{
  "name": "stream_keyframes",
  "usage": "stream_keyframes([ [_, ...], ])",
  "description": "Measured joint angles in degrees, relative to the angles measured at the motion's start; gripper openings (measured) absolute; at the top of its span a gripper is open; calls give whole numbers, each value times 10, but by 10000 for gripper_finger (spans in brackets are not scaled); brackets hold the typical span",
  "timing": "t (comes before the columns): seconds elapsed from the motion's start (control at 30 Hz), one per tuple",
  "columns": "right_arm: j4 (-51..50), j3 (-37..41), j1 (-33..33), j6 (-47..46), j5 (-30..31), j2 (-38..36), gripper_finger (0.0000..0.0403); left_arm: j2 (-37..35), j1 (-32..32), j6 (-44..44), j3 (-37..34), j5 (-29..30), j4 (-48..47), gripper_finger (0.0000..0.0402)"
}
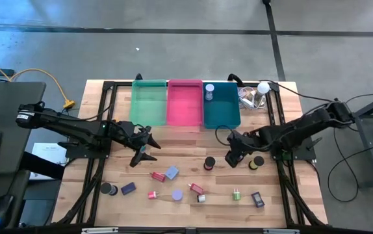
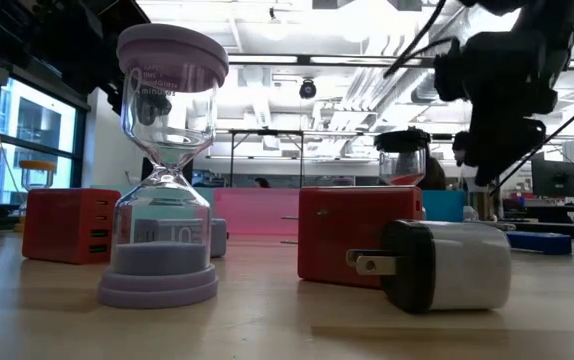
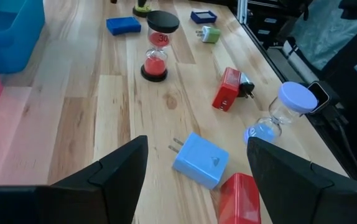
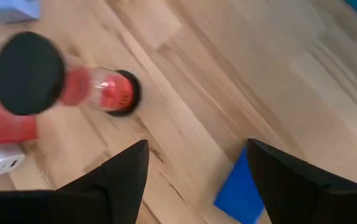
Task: Pick & Place Office items
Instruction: Put the blue digital clock into the light blue bin
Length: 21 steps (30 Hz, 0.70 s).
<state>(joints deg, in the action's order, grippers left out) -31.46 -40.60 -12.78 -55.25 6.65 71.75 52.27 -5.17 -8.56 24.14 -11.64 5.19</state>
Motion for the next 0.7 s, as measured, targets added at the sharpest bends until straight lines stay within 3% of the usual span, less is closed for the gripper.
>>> stream_keyframes([
  [0.23, -81, 0, 38, -50, -37, 0, 258, 0, 0, 2, 0, 0, -1, 268],
  [0.7, -90, 0, 45, -89, -14, 13, 258, 0, 0, 13, 0, -1, -4, 268],
])
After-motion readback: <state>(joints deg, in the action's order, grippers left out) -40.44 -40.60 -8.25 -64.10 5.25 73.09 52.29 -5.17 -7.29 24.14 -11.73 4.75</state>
